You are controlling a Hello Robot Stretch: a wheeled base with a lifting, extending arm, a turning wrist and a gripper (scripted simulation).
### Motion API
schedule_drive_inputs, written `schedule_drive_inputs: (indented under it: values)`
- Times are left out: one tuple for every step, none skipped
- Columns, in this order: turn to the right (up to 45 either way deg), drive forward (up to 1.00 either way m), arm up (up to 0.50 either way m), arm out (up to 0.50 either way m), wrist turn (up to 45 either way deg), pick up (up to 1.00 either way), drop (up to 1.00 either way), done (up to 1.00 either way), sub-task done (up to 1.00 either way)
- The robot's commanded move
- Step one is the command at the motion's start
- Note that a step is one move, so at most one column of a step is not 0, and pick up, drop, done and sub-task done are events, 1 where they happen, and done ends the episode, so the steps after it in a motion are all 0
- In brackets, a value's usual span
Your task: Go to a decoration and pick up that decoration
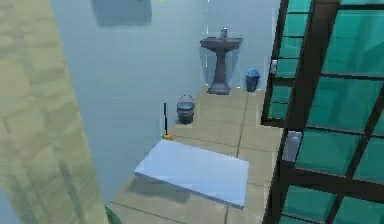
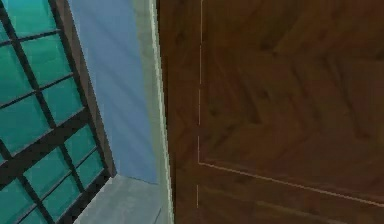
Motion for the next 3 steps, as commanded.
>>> schedule_drive_inputs:
  values:
    - [0.0,0.80,0.00,0.00,0.0,0.00,0.00,0.00,0.00]
    - [30.0,0.00,0.00,0.00,0.0,0.00,0.00,0.00,0.00]
    - [0.0,0.85,0.00,0.00,0.0,0.00,0.00,0.00,0.00]
